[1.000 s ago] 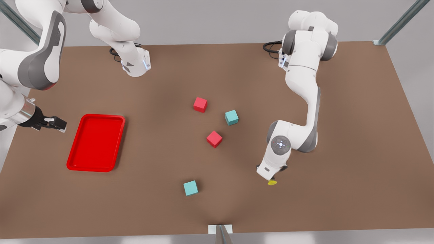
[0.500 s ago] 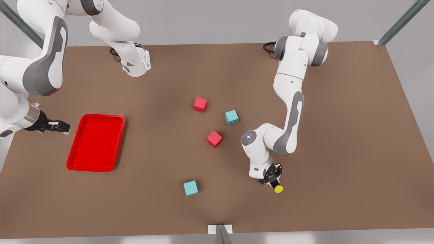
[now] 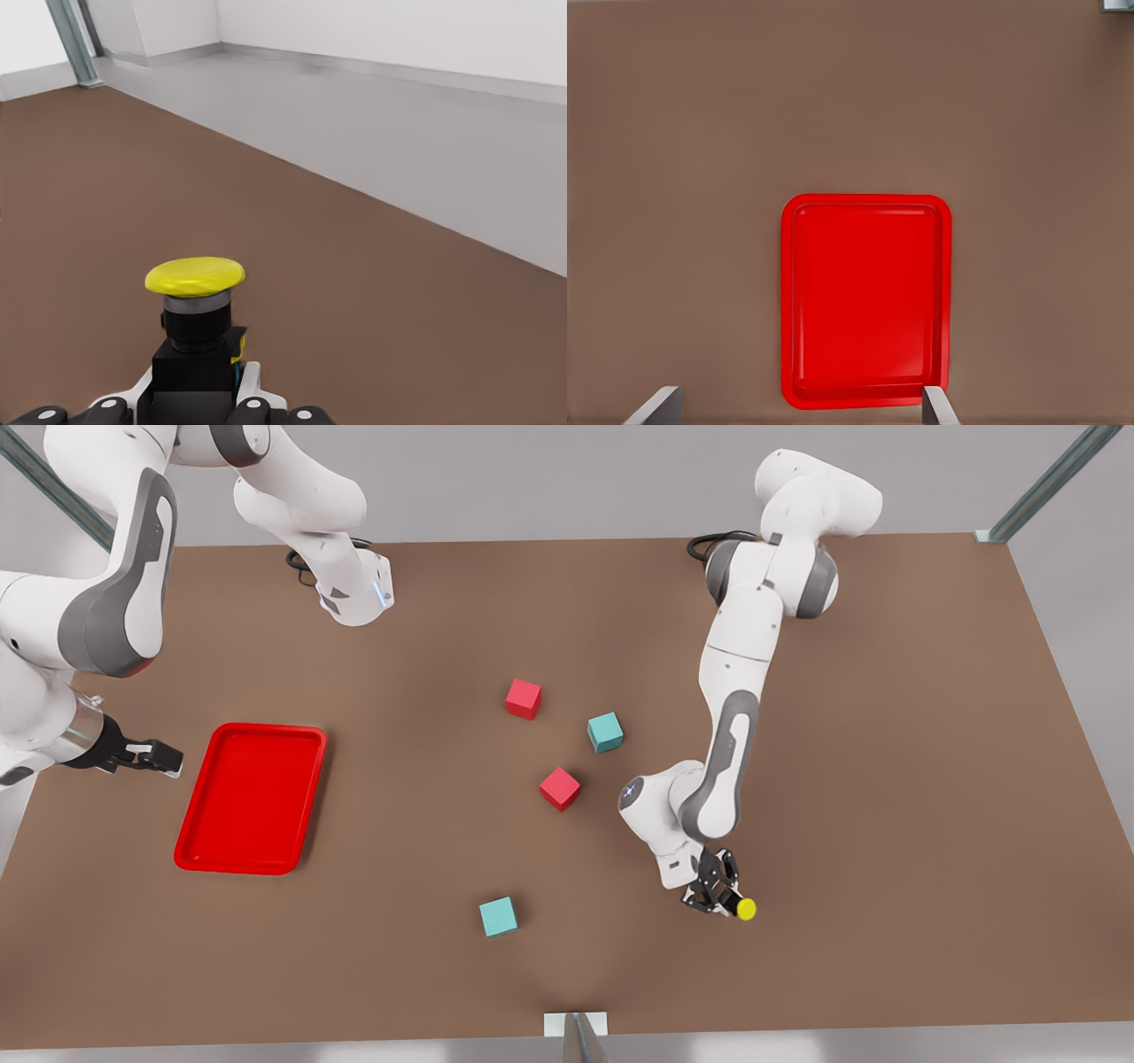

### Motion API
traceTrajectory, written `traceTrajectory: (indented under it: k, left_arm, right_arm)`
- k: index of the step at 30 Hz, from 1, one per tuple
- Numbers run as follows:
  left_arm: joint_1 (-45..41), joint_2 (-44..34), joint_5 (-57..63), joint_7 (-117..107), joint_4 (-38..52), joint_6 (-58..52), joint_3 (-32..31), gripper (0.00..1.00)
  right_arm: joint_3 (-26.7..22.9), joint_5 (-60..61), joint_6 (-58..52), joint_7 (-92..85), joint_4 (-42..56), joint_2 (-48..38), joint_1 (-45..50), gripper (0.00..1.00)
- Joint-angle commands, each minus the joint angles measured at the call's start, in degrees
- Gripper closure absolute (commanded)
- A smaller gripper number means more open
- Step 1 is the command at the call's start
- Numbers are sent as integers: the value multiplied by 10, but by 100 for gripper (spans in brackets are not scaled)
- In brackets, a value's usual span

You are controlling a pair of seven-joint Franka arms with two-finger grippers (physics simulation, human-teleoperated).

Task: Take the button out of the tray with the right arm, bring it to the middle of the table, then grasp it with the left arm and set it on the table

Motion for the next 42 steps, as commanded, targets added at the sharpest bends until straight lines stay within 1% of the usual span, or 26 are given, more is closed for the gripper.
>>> traceTrajectory:
  k: [1,8,11,22,24,32,38,40,42]
  left_arm:
    - [1,2,22,-368,1,0,0,62]
    - [-3,6,69,-367,0,-8,0,62]
    - [-11,6,72,-367,-1,-23,1,62]
    - [-20,15,143,-362,-8,-65,0,62]
    - [-21,16,145,-327,-11,-77,0,62]
    - [-29,37,160,-326,-13,-95,0,62]
    - [-31,37,162,-325,-13,-102,0,62]
    - [-33,37,162,-326,-14,-105,0,59]
    - [-35,35,162,-325,-18,-105,0,49]
  right_arm:
    - [0,1,-1,0,0,-1,1,0]
    - [0,-1,0,0,-2,1,1,0]
    - [0,-2,0,0,-4,2,2,0]
    - [0,-3,1,0,-5,11,2,0]
    - [0,-3,1,0,-5,11,1,0]
    - [1,-4,0,0,-5,11,2,0]
    - [2,-4,0,0,-5,15,2,0]
    - [2,-4,0,0,-5,15,2,0]
    - [2,-4,0,0,-5,15,2,0]
